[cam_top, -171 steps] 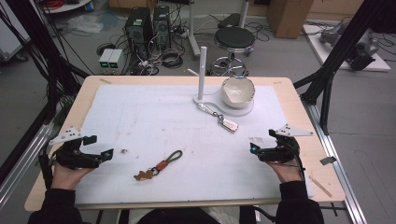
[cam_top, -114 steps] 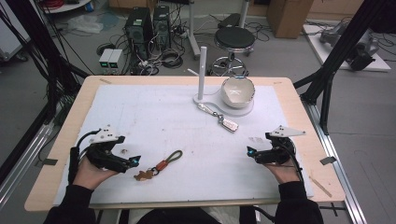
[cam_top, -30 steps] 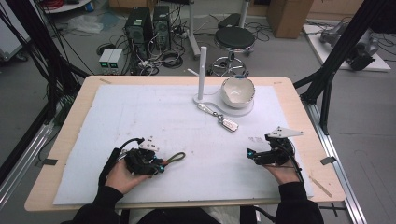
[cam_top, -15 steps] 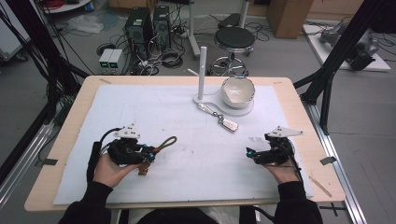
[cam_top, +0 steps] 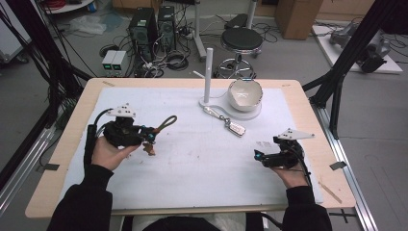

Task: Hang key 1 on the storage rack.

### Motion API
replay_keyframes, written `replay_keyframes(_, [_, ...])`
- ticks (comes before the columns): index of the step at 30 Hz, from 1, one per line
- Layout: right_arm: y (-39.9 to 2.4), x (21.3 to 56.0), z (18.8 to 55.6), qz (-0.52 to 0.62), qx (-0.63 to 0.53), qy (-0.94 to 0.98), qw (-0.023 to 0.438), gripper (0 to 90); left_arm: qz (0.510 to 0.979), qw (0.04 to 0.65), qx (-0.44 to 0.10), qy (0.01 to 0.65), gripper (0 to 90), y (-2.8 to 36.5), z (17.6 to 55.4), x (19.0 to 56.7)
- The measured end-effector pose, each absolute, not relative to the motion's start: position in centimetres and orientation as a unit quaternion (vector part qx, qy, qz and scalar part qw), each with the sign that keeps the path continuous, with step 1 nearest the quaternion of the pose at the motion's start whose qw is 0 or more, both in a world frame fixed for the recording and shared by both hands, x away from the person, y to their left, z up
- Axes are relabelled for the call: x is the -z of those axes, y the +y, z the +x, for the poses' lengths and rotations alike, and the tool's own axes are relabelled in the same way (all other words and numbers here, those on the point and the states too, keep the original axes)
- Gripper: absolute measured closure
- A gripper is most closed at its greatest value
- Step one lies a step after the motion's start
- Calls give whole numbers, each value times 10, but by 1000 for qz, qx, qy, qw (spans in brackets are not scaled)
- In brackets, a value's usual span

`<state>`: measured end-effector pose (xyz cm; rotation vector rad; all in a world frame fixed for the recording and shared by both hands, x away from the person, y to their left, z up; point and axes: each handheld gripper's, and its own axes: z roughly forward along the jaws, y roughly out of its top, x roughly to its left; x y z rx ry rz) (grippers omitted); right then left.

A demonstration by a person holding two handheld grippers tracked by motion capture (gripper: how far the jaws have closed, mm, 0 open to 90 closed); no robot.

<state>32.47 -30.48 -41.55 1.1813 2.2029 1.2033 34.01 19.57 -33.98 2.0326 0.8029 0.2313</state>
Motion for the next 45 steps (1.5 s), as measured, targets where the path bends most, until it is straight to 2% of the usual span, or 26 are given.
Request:
replay_keyframes(7, [-305,415,325,419,-432,778,181,6,805,478,-99,337,736,200,363,318])
replay_keyframes(18, [-303,415,326,415,-432,781,178,6,803,480,-118,334,736,190,397,291])
replay_keyframes(33, [-304,415,329,413,-437,779,176,6,783,497,-121,355,736,196,426,278])
replay_keyframes(45, [-303,415,329,415,-437,778,177,6,790,483,-129,356,736,189,445,267])
